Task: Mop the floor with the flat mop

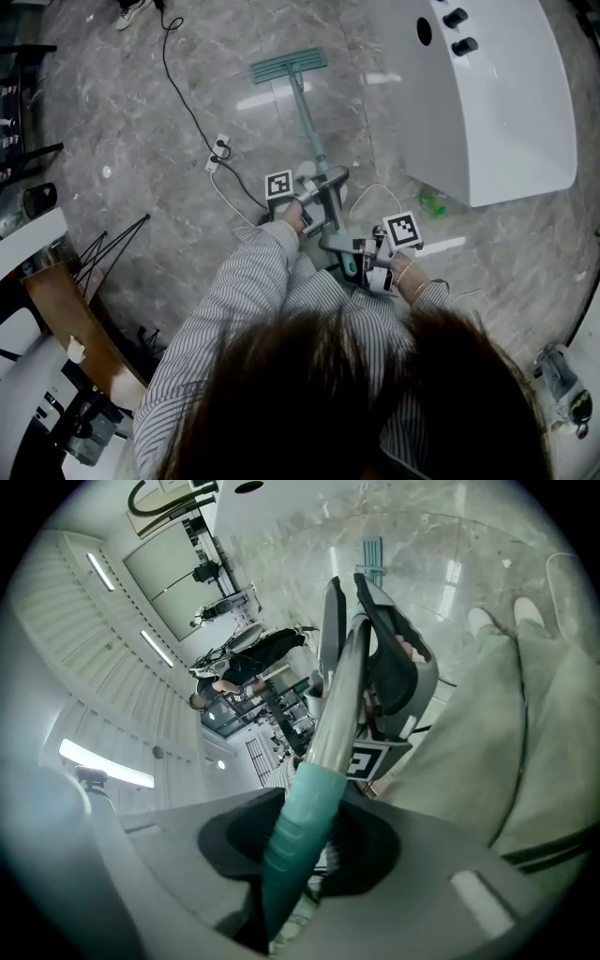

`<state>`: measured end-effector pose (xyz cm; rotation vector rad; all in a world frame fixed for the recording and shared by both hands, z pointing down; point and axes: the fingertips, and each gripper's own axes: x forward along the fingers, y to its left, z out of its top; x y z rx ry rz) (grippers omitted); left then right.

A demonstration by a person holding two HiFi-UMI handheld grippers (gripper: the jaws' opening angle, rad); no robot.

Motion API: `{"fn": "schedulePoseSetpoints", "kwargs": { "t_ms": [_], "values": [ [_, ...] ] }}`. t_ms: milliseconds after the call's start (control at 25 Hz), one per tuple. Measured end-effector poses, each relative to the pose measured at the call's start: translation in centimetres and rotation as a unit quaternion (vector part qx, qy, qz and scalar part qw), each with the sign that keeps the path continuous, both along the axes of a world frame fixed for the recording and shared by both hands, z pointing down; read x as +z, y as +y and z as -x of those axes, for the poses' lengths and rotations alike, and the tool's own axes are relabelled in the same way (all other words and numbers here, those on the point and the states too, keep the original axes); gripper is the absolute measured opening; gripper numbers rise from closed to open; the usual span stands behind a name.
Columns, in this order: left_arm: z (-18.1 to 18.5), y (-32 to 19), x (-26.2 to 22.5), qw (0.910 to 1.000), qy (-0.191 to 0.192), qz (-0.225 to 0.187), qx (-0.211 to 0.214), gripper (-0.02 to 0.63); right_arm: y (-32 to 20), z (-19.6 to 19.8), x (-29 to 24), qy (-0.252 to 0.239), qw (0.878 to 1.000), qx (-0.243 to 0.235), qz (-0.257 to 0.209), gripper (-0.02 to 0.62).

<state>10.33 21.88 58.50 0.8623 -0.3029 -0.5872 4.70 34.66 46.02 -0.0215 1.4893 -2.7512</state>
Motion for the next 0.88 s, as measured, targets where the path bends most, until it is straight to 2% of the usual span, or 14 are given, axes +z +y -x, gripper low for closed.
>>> {"fn": "schedulePoseSetpoints", "kwargs": {
  "t_ms": [640,880],
  "values": [
    [0.31,0.45,0.79,1.0,-0.006,0.0,-0.005,0.064,0.71,0.43,0.77,0.014,1.0,-0.009,-0.001,0.104],
    [-0.03,0.65,0.75,0.9994,0.003,-0.017,0.029,0.085,0.82,0.52,0.81,0.01,1.0,-0.009,-0.005,0.103]
  ]
}}
